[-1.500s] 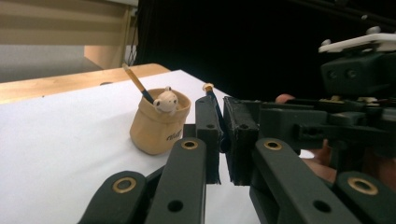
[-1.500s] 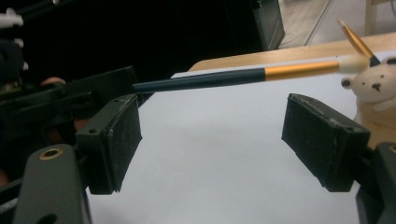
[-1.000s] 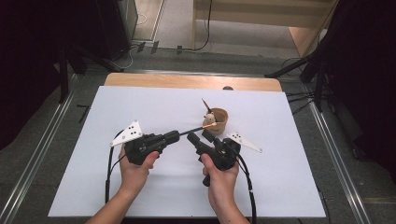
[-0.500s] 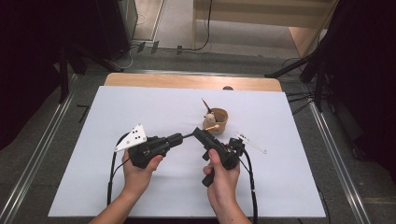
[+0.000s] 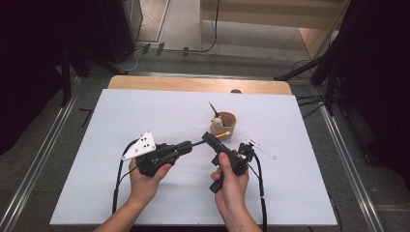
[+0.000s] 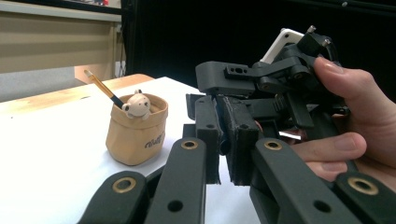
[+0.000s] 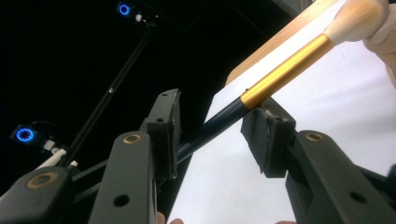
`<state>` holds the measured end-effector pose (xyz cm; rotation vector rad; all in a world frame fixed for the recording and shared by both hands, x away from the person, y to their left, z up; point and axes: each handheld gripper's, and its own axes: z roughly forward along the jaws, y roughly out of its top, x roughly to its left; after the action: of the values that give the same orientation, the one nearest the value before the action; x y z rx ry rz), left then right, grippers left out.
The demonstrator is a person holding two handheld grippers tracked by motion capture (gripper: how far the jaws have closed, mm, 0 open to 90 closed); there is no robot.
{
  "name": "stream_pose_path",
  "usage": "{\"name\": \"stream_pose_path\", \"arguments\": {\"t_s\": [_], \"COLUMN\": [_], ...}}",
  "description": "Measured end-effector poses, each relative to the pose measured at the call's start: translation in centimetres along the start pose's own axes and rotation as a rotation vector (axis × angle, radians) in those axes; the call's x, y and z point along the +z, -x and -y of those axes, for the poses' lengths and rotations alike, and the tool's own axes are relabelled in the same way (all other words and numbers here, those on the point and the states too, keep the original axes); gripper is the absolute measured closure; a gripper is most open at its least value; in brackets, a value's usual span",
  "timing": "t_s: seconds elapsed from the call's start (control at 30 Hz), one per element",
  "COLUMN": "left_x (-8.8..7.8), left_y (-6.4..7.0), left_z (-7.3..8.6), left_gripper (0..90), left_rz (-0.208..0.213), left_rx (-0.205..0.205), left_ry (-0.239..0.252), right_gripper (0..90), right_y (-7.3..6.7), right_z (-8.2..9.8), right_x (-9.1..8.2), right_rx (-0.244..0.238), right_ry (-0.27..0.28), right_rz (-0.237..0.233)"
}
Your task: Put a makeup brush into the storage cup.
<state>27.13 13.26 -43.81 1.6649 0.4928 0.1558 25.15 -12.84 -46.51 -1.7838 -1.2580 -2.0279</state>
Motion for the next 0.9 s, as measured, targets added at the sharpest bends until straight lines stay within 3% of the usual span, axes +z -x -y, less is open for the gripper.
{"name": "stream_pose_path", "arguments": {"t_s": [0.1,0.2,0.23,0.3,0.33,0.37,0.43,0.53,0.6,0.63,0.67,0.73,0.77,0.8,0.83,0.9], "left_x": [0.1,0.3,0.4,0.6,0.7,0.7,0.7,0.5,0.4,0.3,0.3,0.1,0.0,-0.1,-0.3,-0.5], "left_y": [0.1,0.1,0.0,-0.1,0.0,-0.1,-0.1,-0.3,-0.5,-0.5,-0.5,-0.6,-0.6,-0.6,-0.5,-0.5], "left_z": [0.1,0.1,0.3,0.4,0.4,0.4,0.4,0.3,0.3,0.3,0.3,0.2,0.2,0.3,0.3,0.4], "left_gripper": [86.4,85.9,82.2,64.8,64.8,51.1,42.2,35.9,27.8,27.8,21.3,18.7,14.2,14.2,11.4,9.4], "left_rz": [0.002,0.01,0.027,0.059,0.053,0.039,0.015,-0.03,-0.043,-0.048,-0.048,-0.029,-0.021,-0.007,0.006,0.016], "left_rx": [0.011,0.007,-0.007,-0.025,-0.025,-0.026,-0.027,-0.019,-0.018,-0.017,-0.019,-0.023,-0.023,-0.02,-0.003,-0.002], "left_ry": [-0.006,-0.021,-0.037,-0.049,-0.05,-0.054,-0.053,-0.053,-0.053,-0.053,-0.056,-0.065,-0.065,-0.065,-0.07,-0.069], "right_gripper": [64.3,75.3,82.9,84.2,84.2,84.3,84.3,84.3,84.3,84.3,84.2,84.3,84.3,84.3,84.2,84.2], "right_y": [0.1,0.4,0.4,0.2,0.2,-0.2,-0.5,-0.8,-1.0,-1.0,-1.1,-1.2,-1.4,-1.4,-1.8,-1.9], "right_z": [-0.1,-0.2,-0.3,-0.5,-0.5,-0.7,-0.8,-0.9,-1.1,-1.1,-1.2,-1.3,-1.4,-1.4,-1.5,-1.6], "right_x": [-0.1,-0.3,-0.4,-0.6,-0.6,-0.8,-0.9,-1.0,-1.1,-1.1,-1.2,-1.2,-1.3,-1.3,-1.5,-1.5], "right_rx": [0.019,0.053,0.067,0.063,0.063,0.014,-0.032,-0.052,-0.096,-0.096,-0.138,-0.153,-0.21,-0.21,-0.283,-0.305], "right_ry": [-0.002,-0.003,-0.003,0.005,0.005,0.009,0.02,0.02,0.029,0.029,0.034,0.039,0.048,0.048,0.058,0.063], "right_rz": [-0.009,-0.053,-0.085,-0.123,-0.123,-0.126,-0.125,-0.128,-0.115,-0.115,-0.099,-0.091,-0.068,-0.068,-0.041,-0.031]}}
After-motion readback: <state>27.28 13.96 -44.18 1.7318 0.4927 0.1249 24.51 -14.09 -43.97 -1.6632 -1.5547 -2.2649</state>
